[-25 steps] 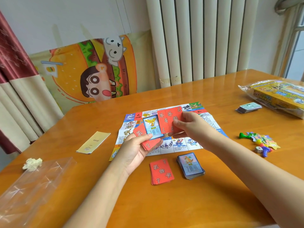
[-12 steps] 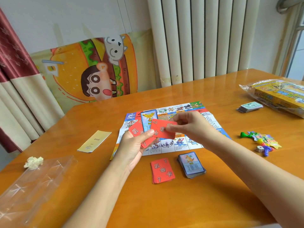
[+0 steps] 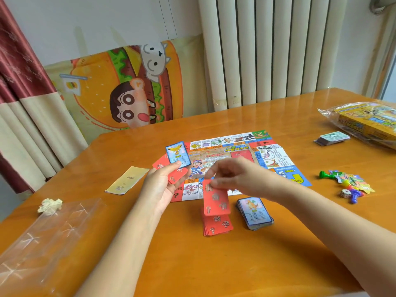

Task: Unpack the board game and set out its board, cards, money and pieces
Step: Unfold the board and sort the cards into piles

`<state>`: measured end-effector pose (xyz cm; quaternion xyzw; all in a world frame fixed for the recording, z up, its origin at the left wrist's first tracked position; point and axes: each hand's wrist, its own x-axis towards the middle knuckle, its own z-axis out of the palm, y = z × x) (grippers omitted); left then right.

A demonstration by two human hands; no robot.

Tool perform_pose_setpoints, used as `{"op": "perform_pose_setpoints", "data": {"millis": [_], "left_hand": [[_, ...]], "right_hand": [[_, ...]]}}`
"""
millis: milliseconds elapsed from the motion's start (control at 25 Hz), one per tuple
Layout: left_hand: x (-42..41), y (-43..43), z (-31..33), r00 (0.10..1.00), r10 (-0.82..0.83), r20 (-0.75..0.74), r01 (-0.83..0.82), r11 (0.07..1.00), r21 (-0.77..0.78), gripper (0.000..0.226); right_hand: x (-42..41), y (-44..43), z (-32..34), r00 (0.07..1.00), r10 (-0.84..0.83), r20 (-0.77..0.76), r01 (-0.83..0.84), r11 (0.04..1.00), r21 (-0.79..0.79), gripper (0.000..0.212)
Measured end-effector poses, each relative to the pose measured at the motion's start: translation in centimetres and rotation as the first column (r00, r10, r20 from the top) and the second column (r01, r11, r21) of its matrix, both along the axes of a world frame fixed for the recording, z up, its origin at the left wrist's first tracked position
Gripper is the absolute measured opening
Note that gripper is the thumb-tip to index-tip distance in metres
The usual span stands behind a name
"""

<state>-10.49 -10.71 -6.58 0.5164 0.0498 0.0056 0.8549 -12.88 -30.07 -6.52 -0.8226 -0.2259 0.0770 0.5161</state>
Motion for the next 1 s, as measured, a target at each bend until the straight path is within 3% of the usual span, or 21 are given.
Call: {"op": "perform_pose_setpoints", "data": {"millis": [200, 360, 480, 600, 680, 760, 880, 1000], "left_hand": [[0.3, 0.5, -0.4, 0.997, -0.021, -0.071, 0.022, 1.000, 0.014, 0.036], [0.1, 0.1, -0.5, 0.994, -0.070, -0.082, 0.074, 0.996, 0.042, 0.030], [-0.1, -0.3, -0.7, 0.993, -0.090, -0.073, 0.095, 0.992, 0.077, 0.028], [-0.6, -0.8, -0.6, 0.984, -0.167, -0.061, 0.174, 0.973, 0.153, 0.030], [-1.4, -1.6, -0.5, 0.967, -0.250, -0.046, 0.254, 0.941, 0.225, 0.024], [-2.2, -2.4, -0.2, 0.938, -0.339, -0.064, 0.342, 0.885, 0.316, 0.019], [-3.0, -3.2, -0.1, 0.902, -0.417, -0.112, 0.427, 0.823, 0.374, 0.012], [-3.0, -3.5, -0.2, 0.916, -0.385, -0.112, 0.400, 0.858, 0.322, 0.010]], "right_hand": [[0.0, 1.2, -1.4, 0.999, 0.036, 0.026, -0.030, 0.982, -0.185, 0.012], [-0.4, 1.8, -2.4, 0.957, 0.064, 0.283, 0.075, 0.887, -0.456, 0.013], [-0.3, 1.6, -1.9, 0.928, -0.083, 0.363, 0.221, 0.907, -0.357, 0.010], [0.4, 0.3, -0.8, 0.925, -0.346, 0.158, 0.350, 0.937, 0.007, 0.029], [0.5, -0.1, -0.5, 0.944, -0.330, -0.010, 0.326, 0.929, 0.177, 0.030], [0.7, 0.0, -0.5, 0.952, -0.301, -0.052, 0.305, 0.920, 0.247, 0.026], [0.7, -1.3, 0.9, 0.965, -0.249, -0.085, 0.262, 0.934, 0.243, 0.015], [-0.3, -4.6, 3.0, 0.981, -0.093, -0.170, 0.089, 0.996, -0.030, 0.009]]}}
